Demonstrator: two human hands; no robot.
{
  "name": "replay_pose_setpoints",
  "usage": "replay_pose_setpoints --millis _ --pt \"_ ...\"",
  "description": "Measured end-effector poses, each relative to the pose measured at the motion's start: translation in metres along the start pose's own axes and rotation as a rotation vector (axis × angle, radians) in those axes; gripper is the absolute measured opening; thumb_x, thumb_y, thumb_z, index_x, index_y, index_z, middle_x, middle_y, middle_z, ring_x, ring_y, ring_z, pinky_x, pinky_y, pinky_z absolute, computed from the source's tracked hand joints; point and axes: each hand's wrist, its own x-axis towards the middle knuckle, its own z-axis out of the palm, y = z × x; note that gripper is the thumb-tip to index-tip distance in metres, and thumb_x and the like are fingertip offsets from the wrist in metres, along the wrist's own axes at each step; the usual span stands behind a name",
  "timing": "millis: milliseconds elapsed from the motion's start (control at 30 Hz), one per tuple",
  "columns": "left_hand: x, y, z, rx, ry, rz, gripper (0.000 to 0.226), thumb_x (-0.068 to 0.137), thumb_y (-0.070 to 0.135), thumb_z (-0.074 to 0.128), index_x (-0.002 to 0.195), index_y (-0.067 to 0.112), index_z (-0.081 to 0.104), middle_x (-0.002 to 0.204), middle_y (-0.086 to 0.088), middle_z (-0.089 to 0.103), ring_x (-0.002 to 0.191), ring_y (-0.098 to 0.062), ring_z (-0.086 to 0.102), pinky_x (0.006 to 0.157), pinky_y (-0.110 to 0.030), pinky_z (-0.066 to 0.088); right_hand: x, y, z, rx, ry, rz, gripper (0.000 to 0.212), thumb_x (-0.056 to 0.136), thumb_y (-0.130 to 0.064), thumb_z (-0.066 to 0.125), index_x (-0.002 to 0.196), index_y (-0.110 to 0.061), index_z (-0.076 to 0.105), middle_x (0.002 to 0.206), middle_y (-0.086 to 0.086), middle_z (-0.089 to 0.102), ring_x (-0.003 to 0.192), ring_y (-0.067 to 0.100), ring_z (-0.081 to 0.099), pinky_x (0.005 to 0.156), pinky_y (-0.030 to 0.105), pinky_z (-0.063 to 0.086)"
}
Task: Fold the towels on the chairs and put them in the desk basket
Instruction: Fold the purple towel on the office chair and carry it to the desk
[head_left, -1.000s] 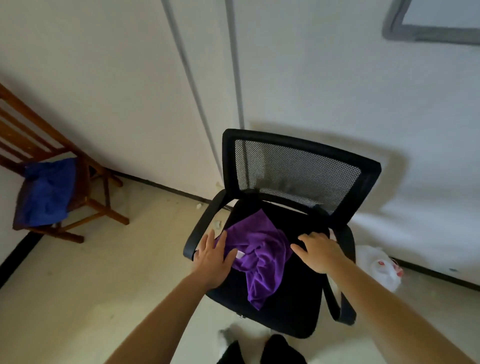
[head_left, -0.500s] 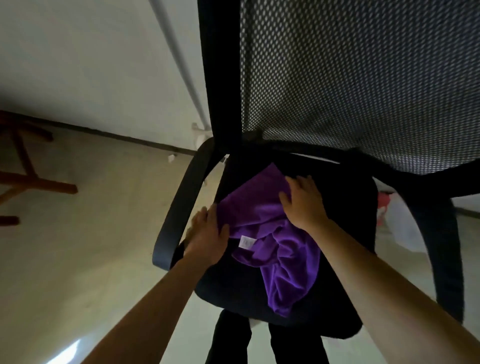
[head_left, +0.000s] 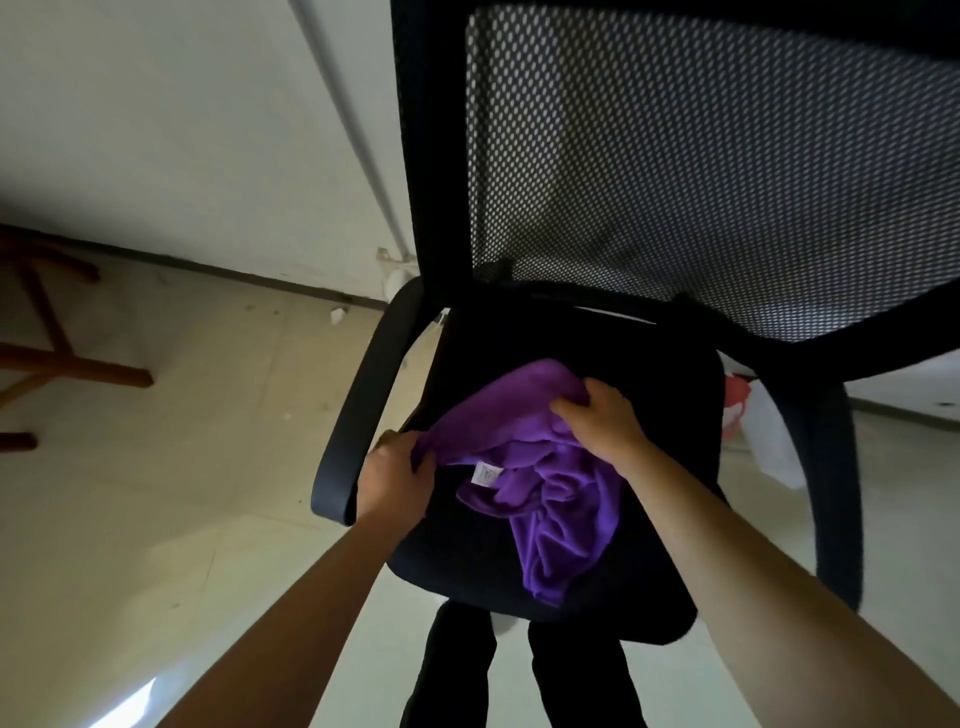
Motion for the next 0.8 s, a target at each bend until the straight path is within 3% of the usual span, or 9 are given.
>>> replay_pose_setpoints --millis 133,267,333,433,600,667,733,800 --pt "-0.024 0.047 -0.043 -0.033 0.104 0.049 0.021 0.092 0.013 0.061 0.111 0.007 0.069 0.096 -0.011 0.059 0.08 -0.027 0.059 0.072 -0.031 0.042 -0.044 -0.027 -0.056 0.347 0.006 0.007 0.021 0.085 -0.012 0.069 0.106 -0.01 0.069 0.093 0.006 0.071 0.087 0.02 0.064 0.078 0.03 0.049" --pt "-0.048 0.093 -0.093 -0.039 0.157 0.159 0.025 0.091 0.012 0.064 0.115 0.013 0.07 0.104 -0.009 0.06 0.093 -0.026 0.059 0.082 -0.03 0.044 -0.099 -0.061 -0.128 0.545 -0.085 -0.091 0.011 0.087 -0.01 0.071 0.096 -0.012 0.075 0.09 0.008 0.077 0.085 0.018 0.071 0.082 0.032 0.055" --pt "-0.064 0.112 -0.118 -0.018 0.153 0.216 0.027 0.089 0.011 0.067 0.115 0.015 0.07 0.102 -0.005 0.057 0.091 -0.02 0.054 0.081 -0.024 0.038 -0.125 -0.069 -0.164 0.568 -0.128 -0.146 0.012 0.087 -0.008 0.07 0.096 -0.012 0.076 0.092 0.01 0.077 0.087 0.022 0.072 0.085 0.033 0.057" --pt "-0.104 0.138 -0.143 0.05 0.164 0.325 0.029 0.086 0.005 0.069 0.113 0.014 0.072 0.098 -0.004 0.053 0.09 -0.023 0.055 0.083 -0.028 0.04 -0.171 -0.071 -0.215 0.544 -0.073 -0.265 0.017 0.086 -0.004 0.069 0.101 -0.008 0.076 0.099 0.014 0.076 0.09 0.022 0.071 0.087 0.034 0.055" --pt "-0.168 0.171 -0.172 0.135 0.223 0.327 0.032 0.089 0.001 0.059 0.116 0.012 0.071 0.108 -0.012 0.06 0.099 -0.031 0.059 0.086 -0.031 0.042 -0.237 -0.069 -0.271 0.562 0.067 -0.341 0.019 0.082 0.0 0.071 0.086 -0.019 0.073 0.075 -0.006 0.074 0.071 0.008 0.069 0.068 0.022 0.054" --pt "-0.189 0.183 -0.187 0.107 0.252 0.296 0.034 0.089 0.002 0.056 0.116 0.016 0.071 0.109 -0.012 0.066 0.101 -0.032 0.061 0.088 -0.035 0.046 -0.264 -0.065 -0.288 0.595 0.117 -0.339 0.019 0.08 -0.002 0.073 0.09 -0.018 0.073 0.08 -0.003 0.075 0.075 0.012 0.07 0.069 0.024 0.054" --pt "-0.211 0.195 -0.201 -0.017 0.294 0.27 0.028 0.09 0.011 0.056 0.11 0.023 0.072 0.099 -0.007 0.072 0.092 -0.03 0.067 0.082 -0.037 0.054 -0.289 -0.061 -0.301 0.648 0.131 -0.338 0.031 0.075 -0.007 0.076 0.105 -0.012 0.072 0.097 0.009 0.076 0.089 0.022 0.071 0.078 0.031 0.056" --pt "-0.234 0.21 -0.213 -0.177 0.321 0.255 0.014 0.094 0.019 0.058 0.103 0.025 0.068 0.089 -0.005 0.072 0.077 -0.026 0.069 0.064 -0.034 0.058 -0.312 -0.061 -0.311 0.675 0.117 -0.358 0.044 0.069 -0.015 0.08 0.111 -0.01 0.07 0.107 0.015 0.074 0.098 0.029 0.071 0.091 0.041 0.057"
